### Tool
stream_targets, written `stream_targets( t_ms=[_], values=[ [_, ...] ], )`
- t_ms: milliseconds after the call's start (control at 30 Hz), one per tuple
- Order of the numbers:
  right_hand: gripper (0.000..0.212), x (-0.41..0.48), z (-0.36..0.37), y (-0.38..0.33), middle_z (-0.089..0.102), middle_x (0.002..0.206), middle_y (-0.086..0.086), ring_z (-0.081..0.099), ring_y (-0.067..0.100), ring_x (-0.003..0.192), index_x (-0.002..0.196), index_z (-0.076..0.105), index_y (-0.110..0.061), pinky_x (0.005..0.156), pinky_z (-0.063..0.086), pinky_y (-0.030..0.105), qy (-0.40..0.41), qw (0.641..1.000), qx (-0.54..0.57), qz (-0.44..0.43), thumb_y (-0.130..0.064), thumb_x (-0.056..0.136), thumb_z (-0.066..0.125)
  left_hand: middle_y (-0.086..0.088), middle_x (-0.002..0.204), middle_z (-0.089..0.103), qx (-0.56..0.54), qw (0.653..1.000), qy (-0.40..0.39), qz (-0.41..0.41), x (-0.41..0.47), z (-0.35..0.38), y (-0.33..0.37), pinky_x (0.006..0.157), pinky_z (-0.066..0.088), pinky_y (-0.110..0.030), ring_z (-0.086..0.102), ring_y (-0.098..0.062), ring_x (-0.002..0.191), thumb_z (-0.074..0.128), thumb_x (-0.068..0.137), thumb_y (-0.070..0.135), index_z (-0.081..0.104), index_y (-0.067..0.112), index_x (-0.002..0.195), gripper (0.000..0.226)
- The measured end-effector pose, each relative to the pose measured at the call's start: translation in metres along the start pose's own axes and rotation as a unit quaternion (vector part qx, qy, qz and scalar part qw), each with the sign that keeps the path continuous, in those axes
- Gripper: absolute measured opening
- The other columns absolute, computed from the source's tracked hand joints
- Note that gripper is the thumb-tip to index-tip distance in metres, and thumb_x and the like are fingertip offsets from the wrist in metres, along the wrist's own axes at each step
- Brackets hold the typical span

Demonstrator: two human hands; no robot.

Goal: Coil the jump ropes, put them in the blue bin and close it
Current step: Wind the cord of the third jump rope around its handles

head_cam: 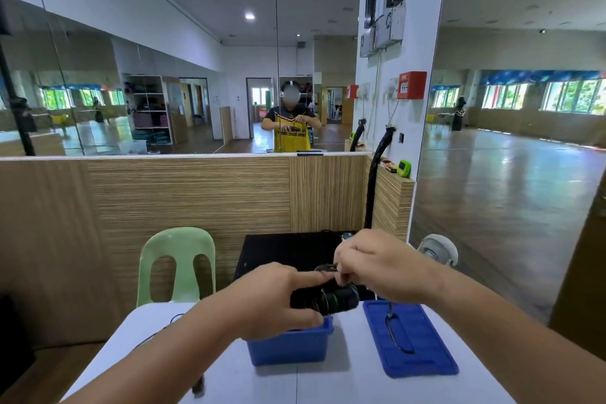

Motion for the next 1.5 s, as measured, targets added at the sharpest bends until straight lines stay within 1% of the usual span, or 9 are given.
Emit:
stream_targets(
  t_ms=[267, 400, 533, 667, 767, 900, 1067, 1267, 1500],
  values=[
    [0.025, -0.03, 0.048, 0.03, 0.053, 0.056, -0.007, 0.051, 0.013, 0.051, 0.087, 0.065, -0.007, 0.053, 0.051, 0.032, -0.009, 0.986, 0.161, 0.048, -0.014, 0.103, 0.047, 0.015, 0.11, 0.072, -0.064, 0.997, 0.028, -0.011, 0.0, -0.008, -0.023, 0.086, 0.058, -0.043, 0.069, -0.018, 0.088, 0.063, 0.081, 0.07, 0.024, 0.084, 0.134, 0.067],
    [0.025, -0.04, 0.075, 0.04, 0.056, 0.06, -0.003, 0.055, 0.02, 0.059, 0.093, 0.062, -0.011, 0.064, 0.051, 0.047, 0.008, 0.971, 0.238, 0.028, -0.023, 0.107, 0.044, 0.007, 0.106, 0.076, -0.075, 0.996, 0.05, -0.016, -0.001, -0.019, -0.023, 0.074, 0.057, -0.034, 0.063, -0.016, 0.065, 0.066, 0.084, 0.067, 0.026, 0.085, 0.131, 0.064],
    [0.027, -0.045, 0.094, 0.062, 0.063, 0.067, 0.008, 0.061, 0.024, 0.065, 0.097, 0.063, -0.012, 0.073, 0.054, 0.053, 0.027, 0.965, 0.257, 0.038, -0.025, 0.109, 0.043, 0.02, 0.11, 0.07, -0.091, 0.994, 0.067, -0.007, -0.007, -0.025, -0.016, 0.089, 0.058, -0.04, 0.068, -0.013, 0.092, 0.067, 0.084, 0.067, 0.027, 0.085, 0.131, 0.065],
    [0.03, -0.044, 0.101, 0.079, 0.074, 0.082, 0.019, 0.064, 0.018, 0.073, 0.095, 0.067, -0.009, 0.075, 0.05, 0.034, 0.029, 0.976, 0.21, 0.056, -0.023, 0.11, 0.044, 0.018, 0.095, 0.054, -0.073, 0.993, 0.083, 0.033, -0.015, -0.027, 0.003, 0.085, 0.051, -0.029, 0.055, -0.005, 0.09, 0.067, 0.087, 0.063, 0.022, 0.082, 0.136, 0.069],
    [0.031, -0.037, 0.093, 0.078, 0.075, 0.081, -0.007, 0.062, 0.002, 0.07, 0.092, 0.071, -0.013, 0.072, 0.047, 0.021, 0.026, 0.994, 0.107, 0.011, -0.025, 0.109, 0.048, 0.017, 0.098, 0.053, -0.057, 0.994, 0.071, 0.066, -0.02, -0.023, 0.015, 0.083, 0.049, -0.029, 0.053, -0.005, 0.09, 0.065, 0.088, 0.065, 0.022, 0.077, 0.142, 0.07],
    [0.014, -0.026, 0.072, 0.068, 0.072, 0.098, -0.004, 0.068, 0.009, 0.086, 0.106, 0.069, -0.025, 0.078, 0.057, 0.032, 0.044, 0.993, -0.093, -0.053, -0.027, 0.104, 0.056, 0.02, 0.103, 0.052, -0.043, 0.99, 0.065, 0.115, -0.028, -0.02, 0.034, 0.081, 0.046, -0.018, 0.053, 0.0, 0.093, 0.067, 0.086, 0.061, 0.026, 0.074, 0.143, 0.071],
    [0.017, 0.009, 0.05, 0.061, 0.066, 0.082, 0.001, 0.065, 0.024, 0.079, 0.082, 0.065, -0.019, 0.071, 0.054, 0.032, -0.003, 0.979, -0.188, -0.08, -0.009, 0.094, 0.059, 0.022, 0.108, 0.046, 0.044, 0.987, 0.054, 0.143, -0.036, -0.017, 0.049, 0.084, 0.05, -0.024, 0.051, -0.001, 0.092, 0.062, 0.087, 0.062, 0.019, 0.076, 0.144, 0.072],
    [0.013, 0.023, 0.044, 0.012, 0.069, 0.081, -0.005, 0.064, 0.017, 0.075, 0.094, 0.077, -0.023, 0.061, 0.041, 0.027, -0.089, 0.883, -0.402, -0.227, -0.03, 0.093, 0.066, 0.019, 0.129, 0.055, 0.102, 0.984, 0.037, 0.144, -0.041, 0.006, 0.04, 0.08, 0.05, -0.02, 0.059, -0.006, 0.1, 0.057, 0.085, 0.064, 0.02, 0.071, 0.147, 0.073],
    [0.022, 0.031, 0.024, 0.005, 0.066, 0.082, -0.006, 0.062, 0.013, 0.075, 0.094, 0.075, -0.022, 0.072, 0.055, 0.037, -0.1, 0.924, -0.356, -0.094, -0.041, 0.096, 0.064, 0.022, 0.138, 0.027, 0.067, 0.995, 0.036, 0.065, -0.04, 0.014, 0.032, 0.071, 0.036, -0.024, 0.047, -0.008, 0.072, 0.045, 0.095, 0.057, 0.009, 0.072, 0.147, 0.066]
  ],
)
Point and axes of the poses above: each hand's wrist, its own x-axis towards the middle knuckle, its own z-axis out of the palm, y = z × x, the point moved 9 cm from there along x, towards the middle knuckle
